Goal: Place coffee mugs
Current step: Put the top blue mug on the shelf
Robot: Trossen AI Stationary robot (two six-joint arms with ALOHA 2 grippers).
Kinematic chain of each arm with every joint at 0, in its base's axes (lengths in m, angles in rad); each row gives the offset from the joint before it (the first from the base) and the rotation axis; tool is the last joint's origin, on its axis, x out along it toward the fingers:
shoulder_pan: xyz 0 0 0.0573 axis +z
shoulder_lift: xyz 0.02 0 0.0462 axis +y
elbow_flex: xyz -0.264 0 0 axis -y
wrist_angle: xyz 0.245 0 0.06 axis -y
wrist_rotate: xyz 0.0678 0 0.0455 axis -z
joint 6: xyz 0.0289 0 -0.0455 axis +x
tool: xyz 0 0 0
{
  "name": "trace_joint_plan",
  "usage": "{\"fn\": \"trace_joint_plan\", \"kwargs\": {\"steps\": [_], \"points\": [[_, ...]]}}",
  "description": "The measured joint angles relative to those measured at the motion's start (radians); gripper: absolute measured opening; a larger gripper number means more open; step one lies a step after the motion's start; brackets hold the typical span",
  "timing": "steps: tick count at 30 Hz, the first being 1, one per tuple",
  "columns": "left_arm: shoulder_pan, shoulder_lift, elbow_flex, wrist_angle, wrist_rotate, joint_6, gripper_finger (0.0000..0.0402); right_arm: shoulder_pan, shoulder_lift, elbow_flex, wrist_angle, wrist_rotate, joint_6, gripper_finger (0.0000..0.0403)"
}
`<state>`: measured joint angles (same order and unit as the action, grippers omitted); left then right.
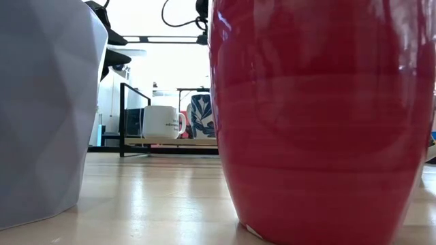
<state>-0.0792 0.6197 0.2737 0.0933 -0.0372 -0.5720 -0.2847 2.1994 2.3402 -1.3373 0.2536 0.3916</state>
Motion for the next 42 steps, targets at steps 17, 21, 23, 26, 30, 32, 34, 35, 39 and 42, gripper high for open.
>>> {"fn": "trace_joint_plan", "kwargs": {"steps": [17, 21, 23, 26, 30, 32, 34, 35, 39, 42], "points": [[0.0, 0.0, 0.0, 0.001, 0.0, 0.0, 0.0142, 0.066, 0.029, 0.0, -0.014, -0.157, -0.035, 0.0091], [0.0, 0.0, 0.0, 0.002, 0.0, 0.0, 0.0142, 0.071, 0.06, 0.0, -0.012, -0.157, -0.058, 0.0068], [0.0, 0.0, 0.0, 0.002, 0.0, 0.0, 0.0142, 0.072, 0.079, 0.0, -0.014, -0.153, -0.06, 0.0058], [0.0, 0.0, 0.0, 0.002, 0.0, 0.0, 0.0142, 0.068, 0.101, 0.0, -0.013, -0.151, -0.061, 0.0046], [0.0, 0.0, 0.0, 0.002, 0.0, 0.0, 0.0142, 0.061, 0.126, 0.0, -0.029, -0.142, -0.06, 0.0035], [0.0, 0.0, 0.0, 0.002, 0.0, 0.0, 0.0142, 0.06, 0.131, -0.001, -0.029, -0.125, -0.064, 0.0033], [0.0, 0.0, 0.0, 0.002, 0.0, 0.0, 0.0142, 0.059, 0.13, -0.001, -0.024, -0.102, -0.08, 0.0032], [0.0, 0.0, 0.0, 0.002, 0.0, 0.0, 0.0142, 0.057, 0.13, -0.001, -0.02, -0.094, -0.083, 0.0032], [0.0, 0.0, 0.0, 0.002, 0.0, 0.02, 0.0142, 0.044, 0.131, -0.001, -0.02, -0.088, -0.087, 0.0032], [0.0, 0.0, 0.0, 0.002, 0.0, 0.026, 0.0142, 0.034, 0.131, -0.001, -0.01, -0.088, -0.096, 0.0032]]}}
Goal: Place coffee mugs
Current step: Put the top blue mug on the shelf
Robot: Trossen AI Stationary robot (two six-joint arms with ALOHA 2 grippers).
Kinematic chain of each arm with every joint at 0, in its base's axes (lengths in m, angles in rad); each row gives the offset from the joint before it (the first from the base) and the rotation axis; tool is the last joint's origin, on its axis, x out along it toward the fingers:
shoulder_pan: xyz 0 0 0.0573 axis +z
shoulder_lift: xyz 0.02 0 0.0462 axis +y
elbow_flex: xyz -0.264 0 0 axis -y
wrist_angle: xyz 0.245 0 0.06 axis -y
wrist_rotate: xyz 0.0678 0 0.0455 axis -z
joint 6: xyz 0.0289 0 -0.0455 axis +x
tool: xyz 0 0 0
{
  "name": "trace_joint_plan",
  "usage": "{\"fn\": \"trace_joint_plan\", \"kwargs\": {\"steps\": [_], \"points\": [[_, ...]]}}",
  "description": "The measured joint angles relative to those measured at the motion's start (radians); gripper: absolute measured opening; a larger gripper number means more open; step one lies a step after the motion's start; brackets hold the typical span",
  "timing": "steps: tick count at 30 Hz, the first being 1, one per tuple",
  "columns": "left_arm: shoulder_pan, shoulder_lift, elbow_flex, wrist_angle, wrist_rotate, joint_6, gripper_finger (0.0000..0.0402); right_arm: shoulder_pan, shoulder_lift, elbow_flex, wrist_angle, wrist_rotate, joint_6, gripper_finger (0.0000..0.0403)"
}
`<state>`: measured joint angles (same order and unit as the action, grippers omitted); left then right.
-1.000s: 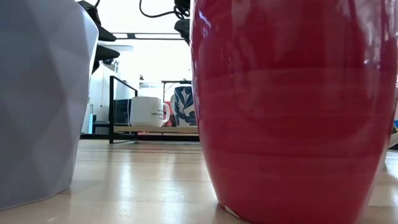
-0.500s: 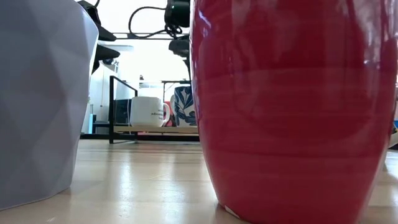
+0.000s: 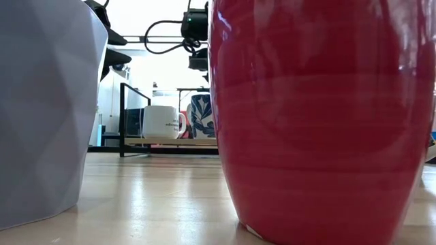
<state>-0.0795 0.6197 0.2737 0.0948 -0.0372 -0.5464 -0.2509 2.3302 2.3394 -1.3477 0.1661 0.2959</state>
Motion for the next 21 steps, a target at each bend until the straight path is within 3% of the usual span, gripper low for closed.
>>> {"fn": "trace_joint_plan", "kwargs": {"steps": [21], "points": [[0.0, 0.0, 0.0, 0.002, 0.0, -0.001, 0.0142, -0.044, 0.01, 0.0, 0.099, -0.013, -0.047, 0.0032]]}}
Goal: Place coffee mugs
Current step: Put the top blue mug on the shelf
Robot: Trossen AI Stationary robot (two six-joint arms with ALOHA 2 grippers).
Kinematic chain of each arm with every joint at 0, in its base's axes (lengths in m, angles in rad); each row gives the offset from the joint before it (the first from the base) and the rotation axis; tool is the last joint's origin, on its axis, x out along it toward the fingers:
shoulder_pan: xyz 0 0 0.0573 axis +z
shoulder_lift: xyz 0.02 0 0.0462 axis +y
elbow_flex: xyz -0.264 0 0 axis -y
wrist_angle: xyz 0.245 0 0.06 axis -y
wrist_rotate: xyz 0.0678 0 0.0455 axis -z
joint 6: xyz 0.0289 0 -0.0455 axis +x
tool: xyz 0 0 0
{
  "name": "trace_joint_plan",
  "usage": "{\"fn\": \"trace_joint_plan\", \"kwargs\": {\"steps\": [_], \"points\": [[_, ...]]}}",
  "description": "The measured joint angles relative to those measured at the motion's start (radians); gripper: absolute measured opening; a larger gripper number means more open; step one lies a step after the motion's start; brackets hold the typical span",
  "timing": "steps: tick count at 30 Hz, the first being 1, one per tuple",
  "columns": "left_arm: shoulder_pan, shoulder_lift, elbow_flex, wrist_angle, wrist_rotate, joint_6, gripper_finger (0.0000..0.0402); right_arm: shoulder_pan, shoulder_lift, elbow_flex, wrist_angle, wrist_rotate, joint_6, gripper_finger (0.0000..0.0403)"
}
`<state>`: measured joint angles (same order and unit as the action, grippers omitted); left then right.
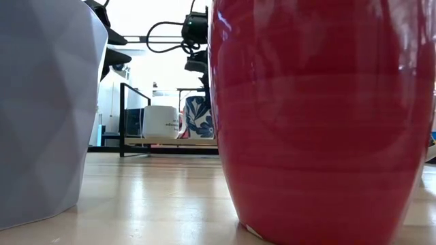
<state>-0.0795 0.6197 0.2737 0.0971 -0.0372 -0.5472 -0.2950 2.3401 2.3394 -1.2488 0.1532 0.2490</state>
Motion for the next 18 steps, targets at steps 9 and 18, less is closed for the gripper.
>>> {"fn": "trace_joint_plan", "kwargs": {"steps": [9, 18], "points": [[0.0, 0.0, 0.0, 0.0, 0.0, -0.001, 0.0142, -0.015, 0.0, 0.0, 0.044, 0.0, -0.007, 0.0032], [0.0, 0.0, 0.0, 0.002, 0.0, -0.001, 0.0142, -0.035, 0.0, 0.0, 0.051, 0.001, -0.007, 0.0032]]}}
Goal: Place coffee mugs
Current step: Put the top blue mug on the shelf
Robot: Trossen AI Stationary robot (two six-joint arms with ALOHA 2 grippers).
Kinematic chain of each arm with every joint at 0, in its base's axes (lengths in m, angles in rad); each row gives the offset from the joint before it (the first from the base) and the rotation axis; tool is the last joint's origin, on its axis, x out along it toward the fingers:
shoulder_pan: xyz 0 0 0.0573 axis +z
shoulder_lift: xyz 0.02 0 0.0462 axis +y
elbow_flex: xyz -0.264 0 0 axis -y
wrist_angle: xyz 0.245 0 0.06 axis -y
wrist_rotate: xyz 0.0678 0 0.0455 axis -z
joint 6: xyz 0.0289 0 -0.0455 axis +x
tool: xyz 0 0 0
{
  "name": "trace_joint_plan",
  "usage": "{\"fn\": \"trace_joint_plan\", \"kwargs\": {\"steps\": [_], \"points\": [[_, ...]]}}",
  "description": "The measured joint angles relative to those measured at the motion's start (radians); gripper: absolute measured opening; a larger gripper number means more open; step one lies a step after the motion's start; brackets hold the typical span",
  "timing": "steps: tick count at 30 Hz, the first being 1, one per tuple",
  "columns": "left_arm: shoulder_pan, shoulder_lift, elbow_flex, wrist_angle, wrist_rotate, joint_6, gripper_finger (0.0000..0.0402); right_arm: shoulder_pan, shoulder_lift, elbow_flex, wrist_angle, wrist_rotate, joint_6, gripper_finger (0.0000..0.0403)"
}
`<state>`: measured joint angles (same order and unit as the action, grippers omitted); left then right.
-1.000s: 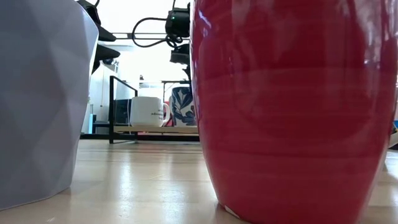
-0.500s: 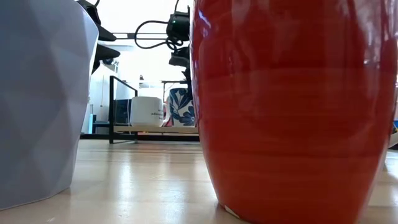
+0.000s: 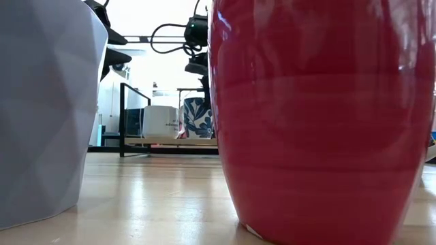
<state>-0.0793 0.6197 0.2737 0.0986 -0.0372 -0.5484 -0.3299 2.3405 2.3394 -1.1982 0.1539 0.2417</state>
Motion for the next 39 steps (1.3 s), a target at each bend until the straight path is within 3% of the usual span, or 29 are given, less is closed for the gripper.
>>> {"fn": "trace_joint_plan", "kwargs": {"steps": [5, 12, 39], "points": [[0.0, 0.0, 0.0, 0.0, 0.0, 0.0, 0.0142, -0.011, 0.0, 0.0, 0.008, -0.006, 0.0, 0.0032], [0.0, 0.0, 0.0, 0.0, 0.0, 0.0, 0.0142, -0.002, 0.0, 0.0, 0.007, -0.111, -0.014, 0.0032], [0.0, 0.0, 0.0, 0.003, 0.0, -0.024, 0.0142, -0.016, 0.059, 0.0, 0.095, -0.103, -0.036, 0.0032]]}}
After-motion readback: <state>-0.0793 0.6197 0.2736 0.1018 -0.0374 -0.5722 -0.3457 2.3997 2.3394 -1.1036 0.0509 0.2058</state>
